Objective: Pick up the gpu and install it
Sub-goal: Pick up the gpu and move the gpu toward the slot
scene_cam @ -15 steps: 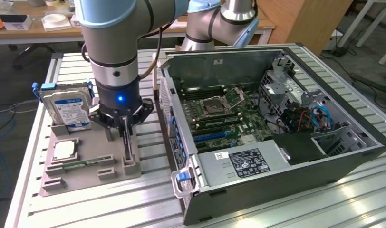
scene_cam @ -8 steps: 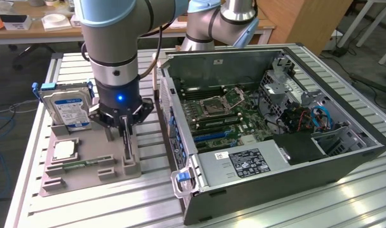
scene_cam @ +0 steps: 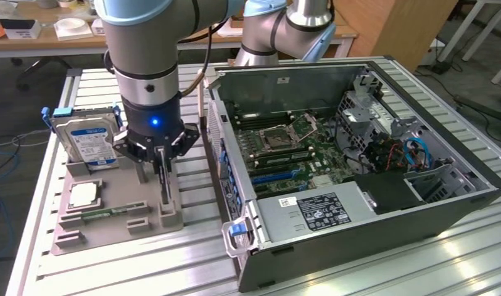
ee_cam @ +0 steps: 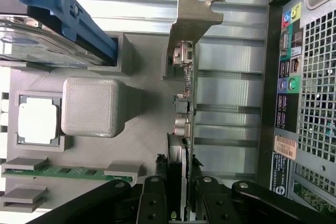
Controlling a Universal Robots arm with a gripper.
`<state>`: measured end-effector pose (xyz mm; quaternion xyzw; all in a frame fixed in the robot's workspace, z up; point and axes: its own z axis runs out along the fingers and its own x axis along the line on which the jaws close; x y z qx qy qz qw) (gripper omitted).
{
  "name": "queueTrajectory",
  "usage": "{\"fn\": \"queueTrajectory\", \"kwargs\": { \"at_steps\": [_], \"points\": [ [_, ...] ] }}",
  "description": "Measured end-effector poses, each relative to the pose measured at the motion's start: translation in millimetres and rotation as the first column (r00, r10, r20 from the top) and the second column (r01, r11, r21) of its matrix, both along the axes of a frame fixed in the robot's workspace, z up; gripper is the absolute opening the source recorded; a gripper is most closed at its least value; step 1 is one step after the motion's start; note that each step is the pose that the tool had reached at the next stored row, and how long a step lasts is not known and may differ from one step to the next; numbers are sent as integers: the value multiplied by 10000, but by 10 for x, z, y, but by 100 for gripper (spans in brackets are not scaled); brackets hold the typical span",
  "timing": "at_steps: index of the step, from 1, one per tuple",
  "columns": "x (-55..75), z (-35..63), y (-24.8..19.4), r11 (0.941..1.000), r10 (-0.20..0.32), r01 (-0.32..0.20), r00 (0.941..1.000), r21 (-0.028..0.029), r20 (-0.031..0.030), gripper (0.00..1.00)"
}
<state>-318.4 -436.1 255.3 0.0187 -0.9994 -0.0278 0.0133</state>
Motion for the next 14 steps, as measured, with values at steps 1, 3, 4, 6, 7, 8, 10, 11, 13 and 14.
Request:
{"fn": "queueTrajectory", "kwargs": {
  "at_steps": [1,3,4,6,7,8,10,11,13,14],
  "points": [
    [0,1,0,10000,0,0,10000,0,0,27],
    [0,5,0,10000,0,0,10000,0,0,27],
    [0,9,0,10000,0,0,10000,-1,-1,27],
    [0,18,0,10000,0,0,10000,3,-2,27],
    [0,22,0,10000,0,0,10000,7,0,27],
    [0,26,0,10000,0,0,10000,9,0,27],
    [0,33,0,10000,0,0,10000,13,1,27],
    [0,37,0,10000,0,0,10000,15,1,27],
    [0,44,0,10000,0,0,10000,18,0,27],
    [0,49,0,10000,0,0,10000,19,-1,27]
  ]
}}
